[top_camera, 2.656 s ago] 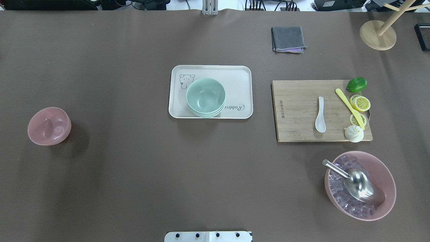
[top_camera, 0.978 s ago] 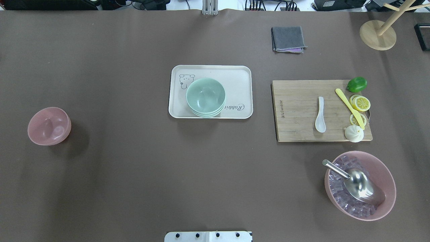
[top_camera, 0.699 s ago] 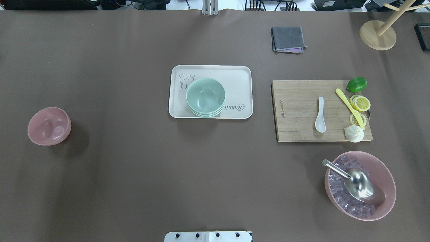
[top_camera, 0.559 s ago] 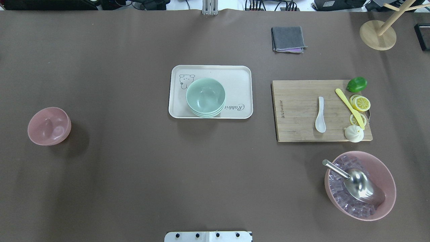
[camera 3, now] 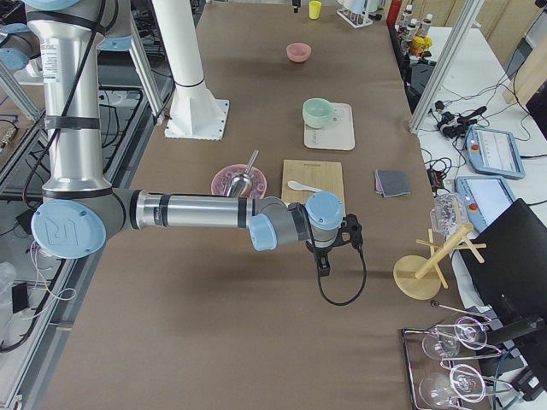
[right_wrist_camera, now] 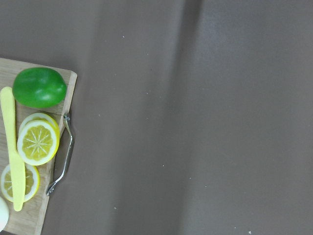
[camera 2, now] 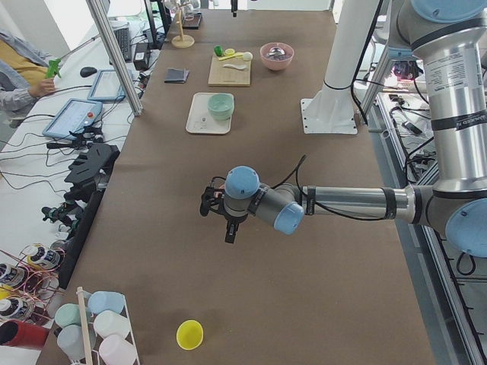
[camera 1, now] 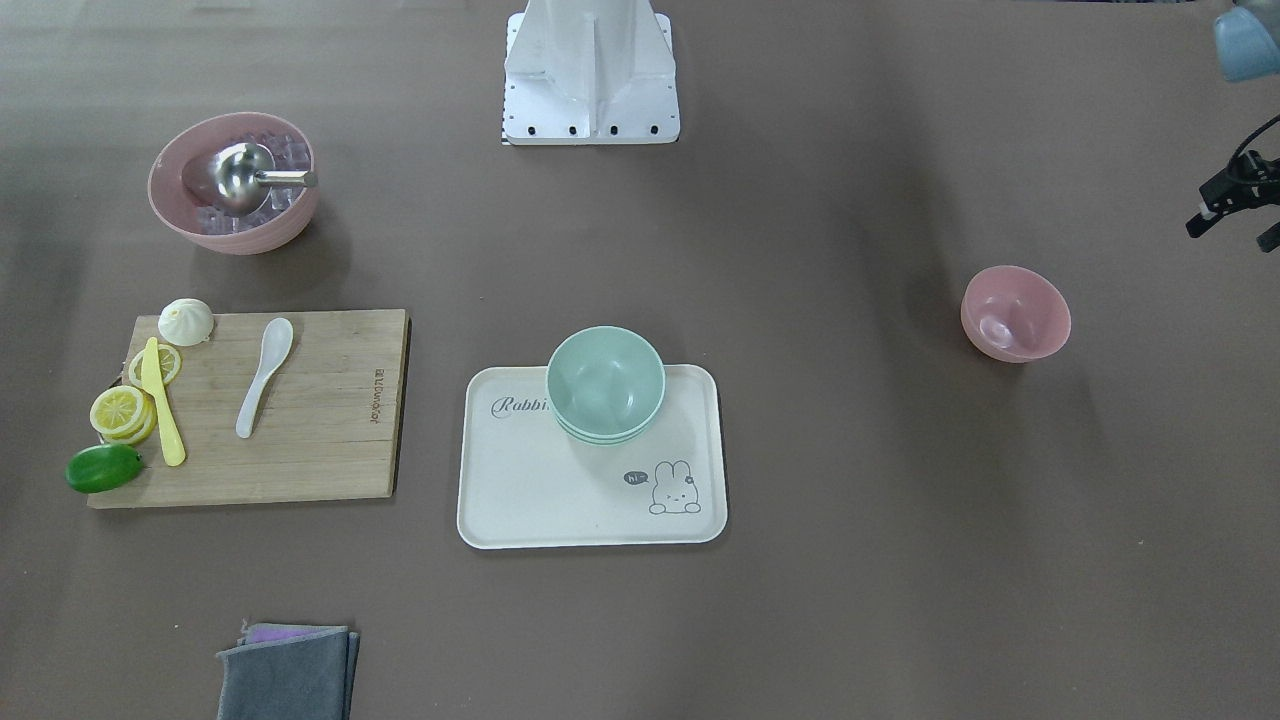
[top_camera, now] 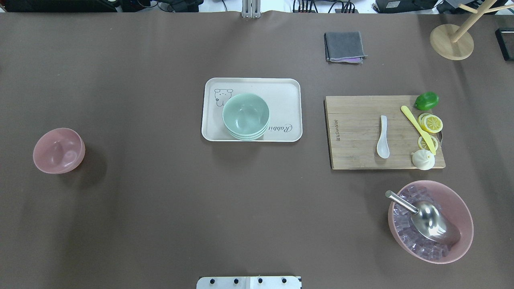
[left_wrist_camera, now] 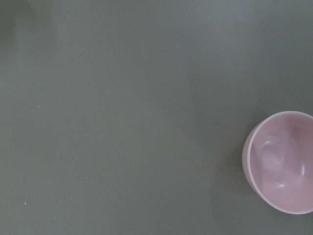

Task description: Stack pink bowl on green and place spoon

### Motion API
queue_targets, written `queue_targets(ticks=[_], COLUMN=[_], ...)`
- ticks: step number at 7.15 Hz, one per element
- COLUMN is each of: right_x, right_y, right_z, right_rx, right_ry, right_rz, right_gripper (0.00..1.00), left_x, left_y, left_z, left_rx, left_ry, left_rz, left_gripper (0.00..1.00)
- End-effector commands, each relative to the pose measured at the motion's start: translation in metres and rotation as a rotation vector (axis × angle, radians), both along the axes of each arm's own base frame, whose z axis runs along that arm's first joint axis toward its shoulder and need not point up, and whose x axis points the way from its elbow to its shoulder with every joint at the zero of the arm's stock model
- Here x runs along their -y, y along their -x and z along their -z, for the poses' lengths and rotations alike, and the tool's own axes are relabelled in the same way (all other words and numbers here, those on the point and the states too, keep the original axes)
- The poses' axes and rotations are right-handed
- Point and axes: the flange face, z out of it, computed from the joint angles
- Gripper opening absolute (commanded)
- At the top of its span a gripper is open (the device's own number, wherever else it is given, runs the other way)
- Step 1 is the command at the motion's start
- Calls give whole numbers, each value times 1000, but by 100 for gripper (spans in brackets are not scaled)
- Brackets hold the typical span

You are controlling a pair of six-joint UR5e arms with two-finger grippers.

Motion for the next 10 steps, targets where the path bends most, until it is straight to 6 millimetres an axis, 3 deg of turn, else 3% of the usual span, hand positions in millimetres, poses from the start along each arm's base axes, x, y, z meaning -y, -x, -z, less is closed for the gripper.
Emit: queue_targets(ticks=[1,2,3,4,5,7,8,9,10], right_x=[6,7,8,8,9,8,8,16,15], right_y=[34,41,42,42,43,44,53,66,95], right_z=[28,31,32,32,34,37,38,55,81], right_rx=[6,7,6,7,11,17,17,29,45], right_ry=[-3,-8,-16,-8,0,4,10,9,26], right_rz=[21,34,34,28,20,9,19,19,23], right_gripper=[100,100,100,100,100,100,100,100,100], left_x=[16,35,39,39,31,30,33,36,55], left_y=[-96,-128,-138,-144,-161,-170,-172,-176,-189], left_z=[6,4,-6,-2,-2,2,18,46,93], left_rx=[-4,-18,-20,-32,-30,-41,-61,-97,-149], left_ry=[0,0,0,0,0,-8,-32,-51,-38], left_rz=[-32,-56,-71,-79,-114,-131,-136,-144,-104], left_gripper=[97,95,92,76,46,0,0,0,0])
